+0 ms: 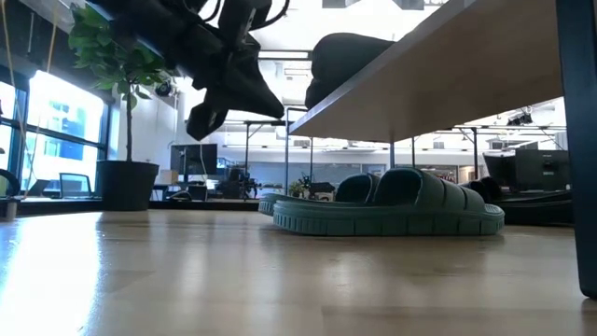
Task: Pick and place slides into the shelf
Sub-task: Put the black slides under the shelf
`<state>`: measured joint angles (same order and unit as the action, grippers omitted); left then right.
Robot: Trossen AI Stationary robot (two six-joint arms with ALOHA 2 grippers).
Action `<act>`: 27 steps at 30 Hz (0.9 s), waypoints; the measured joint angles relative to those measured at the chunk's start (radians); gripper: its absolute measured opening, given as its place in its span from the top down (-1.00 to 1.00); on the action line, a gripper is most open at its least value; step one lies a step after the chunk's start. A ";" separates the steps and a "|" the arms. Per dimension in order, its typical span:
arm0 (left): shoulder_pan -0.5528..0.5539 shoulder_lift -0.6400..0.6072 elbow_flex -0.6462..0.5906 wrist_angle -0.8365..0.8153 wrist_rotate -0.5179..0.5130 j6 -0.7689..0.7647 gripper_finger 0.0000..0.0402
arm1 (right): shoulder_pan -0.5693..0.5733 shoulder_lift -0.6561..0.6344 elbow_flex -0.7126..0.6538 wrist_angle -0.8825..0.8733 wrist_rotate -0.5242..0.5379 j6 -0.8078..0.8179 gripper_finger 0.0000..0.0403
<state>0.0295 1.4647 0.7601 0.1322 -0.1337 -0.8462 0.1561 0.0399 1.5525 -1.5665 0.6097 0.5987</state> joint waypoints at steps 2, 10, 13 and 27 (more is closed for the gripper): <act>-0.010 0.000 0.000 0.000 -0.005 0.000 1.00 | -0.080 0.003 -0.034 0.007 -0.068 0.005 0.59; -0.049 -0.001 0.000 0.000 0.014 0.082 1.00 | -0.572 0.006 -0.246 0.061 -0.492 0.032 0.59; -0.066 -0.004 0.000 0.002 0.043 0.129 1.00 | -0.796 0.006 -0.320 0.151 -0.708 -0.044 0.59; -0.109 -0.004 0.000 0.147 0.091 0.179 1.00 | -1.187 0.270 -0.359 0.176 -0.999 -0.399 0.59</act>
<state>-0.0795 1.4605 0.7601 0.2794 -0.0429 -0.6675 -1.0310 0.3096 1.1934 -1.3906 -0.3895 0.2000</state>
